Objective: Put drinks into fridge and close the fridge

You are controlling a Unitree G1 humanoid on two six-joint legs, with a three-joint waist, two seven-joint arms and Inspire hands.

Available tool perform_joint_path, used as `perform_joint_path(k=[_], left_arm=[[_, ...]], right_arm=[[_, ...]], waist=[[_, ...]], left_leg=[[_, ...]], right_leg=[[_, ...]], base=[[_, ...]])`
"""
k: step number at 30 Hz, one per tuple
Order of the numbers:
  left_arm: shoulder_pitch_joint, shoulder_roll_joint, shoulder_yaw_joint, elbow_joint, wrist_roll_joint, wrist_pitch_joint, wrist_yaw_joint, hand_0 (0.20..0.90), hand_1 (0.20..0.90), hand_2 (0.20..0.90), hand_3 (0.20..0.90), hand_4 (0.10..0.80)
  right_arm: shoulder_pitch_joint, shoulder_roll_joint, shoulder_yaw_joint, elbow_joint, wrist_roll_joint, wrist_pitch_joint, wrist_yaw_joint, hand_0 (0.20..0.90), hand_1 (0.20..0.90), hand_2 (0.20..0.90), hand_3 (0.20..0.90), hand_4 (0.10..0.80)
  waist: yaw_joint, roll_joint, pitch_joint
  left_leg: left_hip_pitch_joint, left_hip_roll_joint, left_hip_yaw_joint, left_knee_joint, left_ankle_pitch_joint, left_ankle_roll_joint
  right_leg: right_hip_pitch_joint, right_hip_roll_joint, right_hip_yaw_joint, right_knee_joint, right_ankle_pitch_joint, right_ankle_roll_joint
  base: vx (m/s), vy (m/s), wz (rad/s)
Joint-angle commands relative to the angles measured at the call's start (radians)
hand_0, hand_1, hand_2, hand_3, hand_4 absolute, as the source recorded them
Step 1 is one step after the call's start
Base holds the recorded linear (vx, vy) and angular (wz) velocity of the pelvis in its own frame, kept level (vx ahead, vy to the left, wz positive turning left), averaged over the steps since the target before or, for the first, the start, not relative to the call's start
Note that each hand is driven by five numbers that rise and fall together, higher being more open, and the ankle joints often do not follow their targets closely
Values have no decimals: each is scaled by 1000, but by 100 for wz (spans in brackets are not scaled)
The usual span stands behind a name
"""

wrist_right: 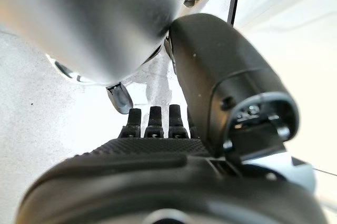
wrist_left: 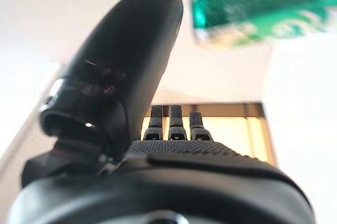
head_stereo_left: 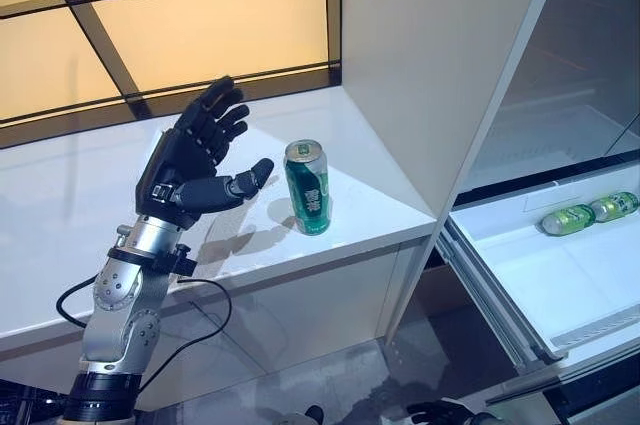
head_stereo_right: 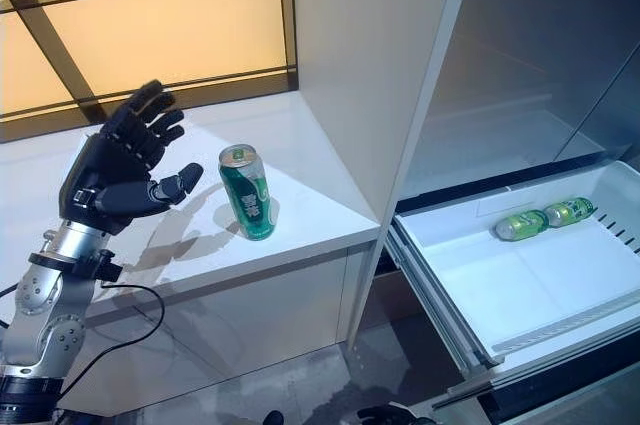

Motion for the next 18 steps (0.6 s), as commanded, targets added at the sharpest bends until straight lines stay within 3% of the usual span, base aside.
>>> perform_joint_path(k=[1,18], left_arm=[[-36,65,74,-46,-3,-41,-15,900,900,900,900,800],[-62,57,28,-17,-49,35,-87,900,900,900,900,800]], right_arm=[[-11,-28,29,-19,-34,12,39,900,900,900,900,800],[-6,-47,2,-24,-47,20,66,900,900,900,900,800]], waist=[[-28,-30,-24],[-56,-28,-28]], left_leg=[[4,-71,86,14,-47,34],[19,-69,123,21,-54,39]], right_leg=[[-2,27,82,107,-144,-26],[4,28,99,110,-141,-20]], base=[[0,0,0],[0,0,0]])
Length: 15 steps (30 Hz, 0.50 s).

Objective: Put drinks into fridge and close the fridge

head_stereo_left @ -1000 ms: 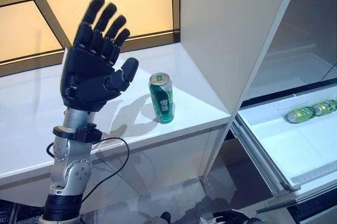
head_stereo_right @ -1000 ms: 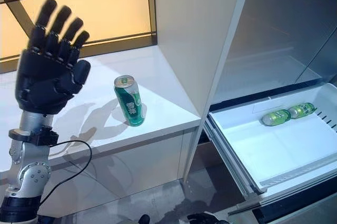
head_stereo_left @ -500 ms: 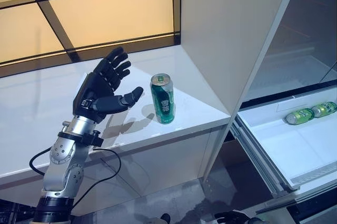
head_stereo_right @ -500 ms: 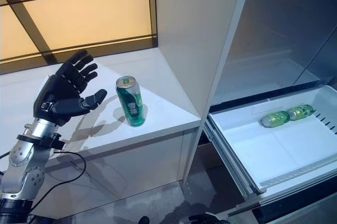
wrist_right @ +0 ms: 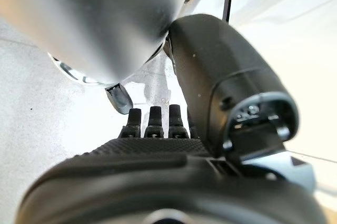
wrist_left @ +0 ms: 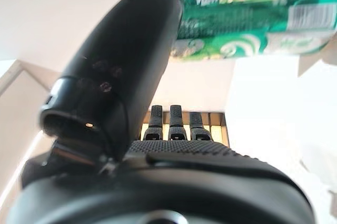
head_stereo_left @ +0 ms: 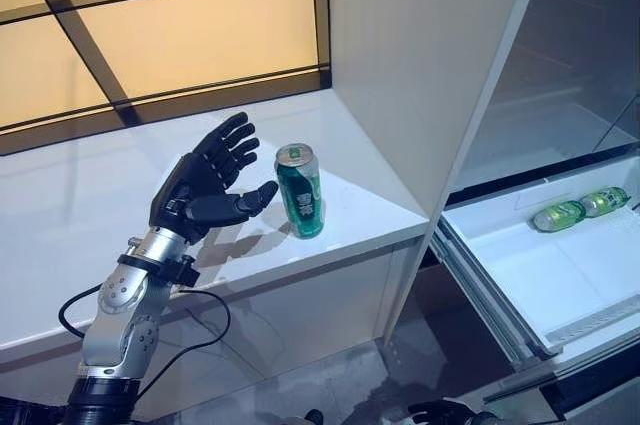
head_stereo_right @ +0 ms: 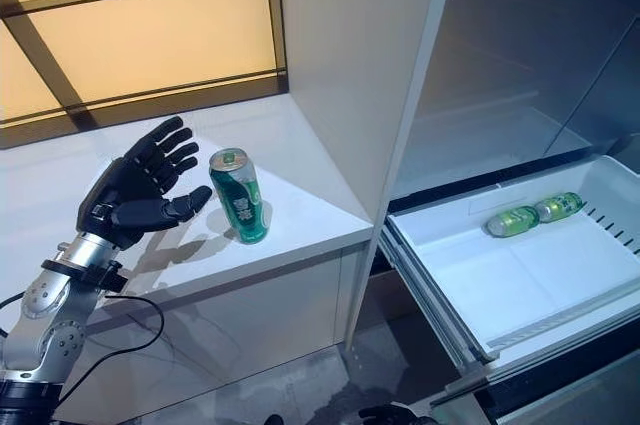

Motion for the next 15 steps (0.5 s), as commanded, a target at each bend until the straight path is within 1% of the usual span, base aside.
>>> perform_joint_path(k=[1,6,12,15], left_arm=[[-81,59,42,-31,-38,-59,-41,900,900,900,900,800],[-89,76,27,-35,-13,-56,-83,900,900,900,900,800],[-95,98,30,-34,-19,-47,-70,900,900,900,900,800],[-99,108,36,-29,-31,-32,-86,900,900,900,900,800]], right_arm=[[-7,-44,33,-14,-41,7,53,900,900,900,900,800],[-4,-50,23,-10,-47,3,58,900,900,900,900,800],[1,-58,21,-13,-55,5,63,900,900,900,900,800],[5,-58,19,-12,-57,0,62,900,900,900,900,800]], waist=[[-13,-31,-26],[-24,-31,-28],[-30,-29,-30],[-32,-28,-31]], left_leg=[[1,-68,119,35,-58,36],[6,-69,130,35,-60,39],[12,-69,138,33,-62,41],[13,-70,140,33,-62,43]], right_leg=[[-8,31,96,111,-138,-22],[-8,32,106,112,-136,-20],[-5,33,112,110,-136,-19],[-6,33,114,111,-136,-18]], base=[[16,11,-3],[15,10,-10],[3,2,-1],[0,0,0]])
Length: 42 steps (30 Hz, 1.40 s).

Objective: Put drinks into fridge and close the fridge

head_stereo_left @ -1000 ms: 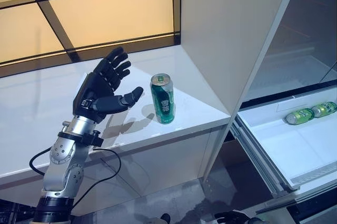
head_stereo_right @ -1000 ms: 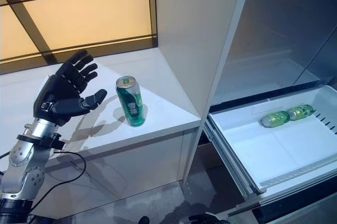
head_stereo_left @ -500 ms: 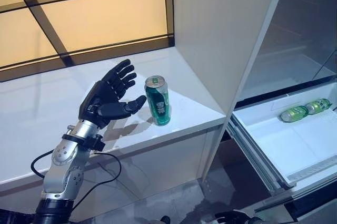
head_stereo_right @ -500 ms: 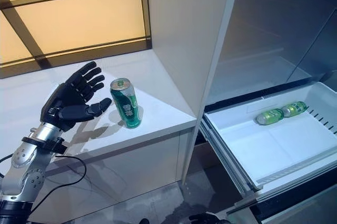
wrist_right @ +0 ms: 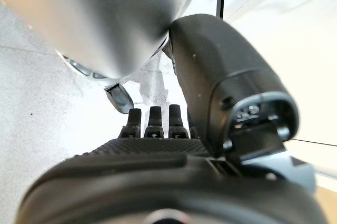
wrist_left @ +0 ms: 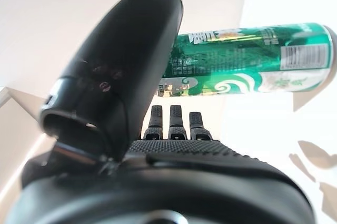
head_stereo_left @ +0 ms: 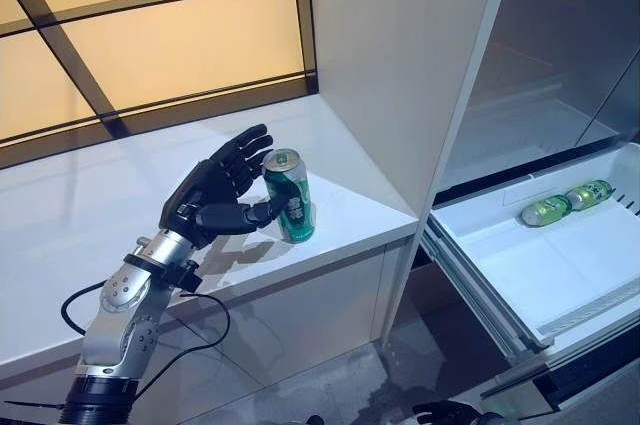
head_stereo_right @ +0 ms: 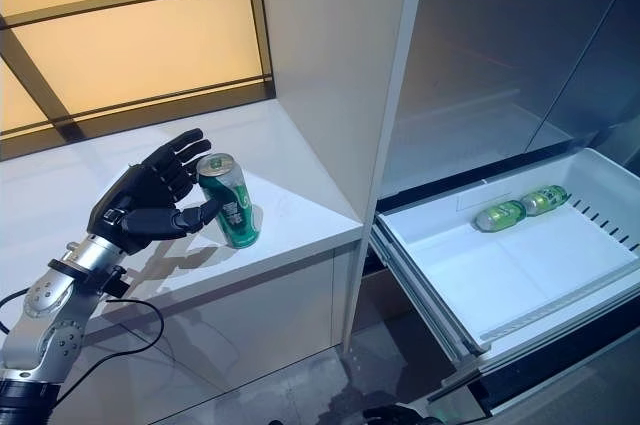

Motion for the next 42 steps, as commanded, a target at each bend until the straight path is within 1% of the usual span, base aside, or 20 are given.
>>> perform_joint_path(k=[1,7,19,35,42], left_arm=[[-101,72,46,-32,-32,-51,-11,900,900,900,900,800],[-125,91,43,-11,-46,-16,-29,900,900,900,900,800],[-156,105,39,24,-76,15,-52,900,900,900,900,800],[-183,112,38,45,-96,30,-49,900,900,900,900,800],[-186,105,36,54,-103,29,-49,900,900,900,900,800]], right_arm=[[2,-41,38,-12,-42,-1,44,900,900,900,900,800],[0,-46,41,-11,-42,0,47,900,900,900,900,800],[-2,-50,37,-5,-41,7,53,900,900,900,900,800],[4,-45,29,-1,-40,14,55,900,900,900,900,800],[4,-43,25,5,-33,15,54,900,900,900,900,800]], waist=[[-21,-39,-24],[-27,-37,-26],[-43,-34,-31],[-62,-35,-36],[-69,-37,-39]], left_leg=[[-6,-75,121,44,-62,43],[-2,-76,126,42,-63,43],[9,-75,144,42,-71,46],[29,-76,168,40,-84,58],[38,-77,176,38,-90,63]], right_leg=[[-10,30,90,112,-136,-18],[-8,30,92,111,-136,-16],[-8,30,102,113,-137,-14],[-5,29,117,119,-138,-10],[-2,30,124,117,-138,-10]], base=[[0,0,0],[0,0,0],[3,1,-1],[26,4,-7],[23,7,-4]])
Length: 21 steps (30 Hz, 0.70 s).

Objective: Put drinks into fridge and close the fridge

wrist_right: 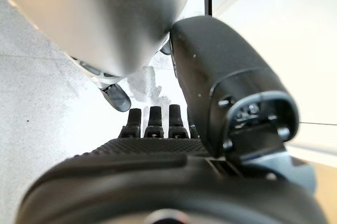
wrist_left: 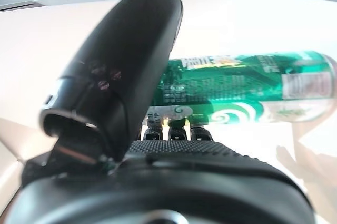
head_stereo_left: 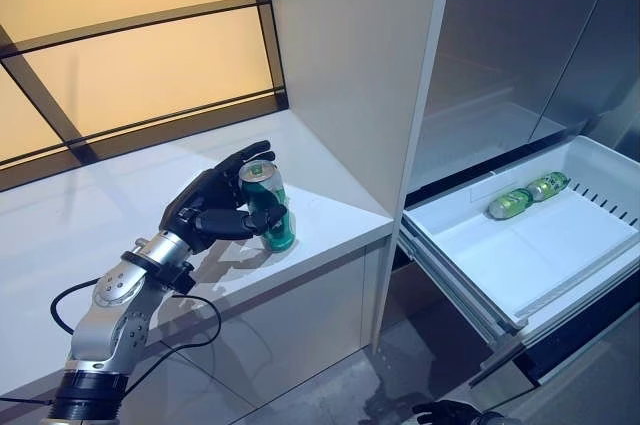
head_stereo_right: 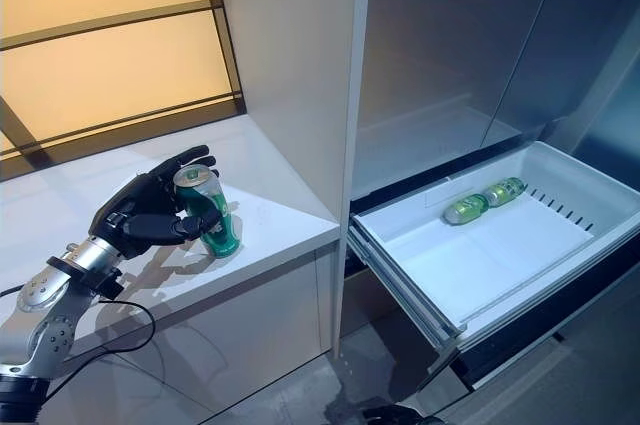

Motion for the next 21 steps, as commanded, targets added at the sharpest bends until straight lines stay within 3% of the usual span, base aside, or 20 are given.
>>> perform_joint_path(k=[1,21], left_arm=[[-173,67,35,11,-79,-58,-4,900,900,900,900,800],[-201,67,7,30,-84,-43,2,900,900,900,900,800]], right_arm=[[4,-40,31,10,-15,13,42,900,900,900,900,800],[0,-37,24,9,10,35,40,900,900,900,900,800]], waist=[[-14,-33,-15],[-36,-36,-20]], left_leg=[[10,-81,120,42,-83,57],[26,-89,143,34,-94,73]], right_leg=[[-4,30,70,117,-149,-8],[-6,33,101,112,-141,-2]], base=[[36,18,-1],[9,10,-7]])
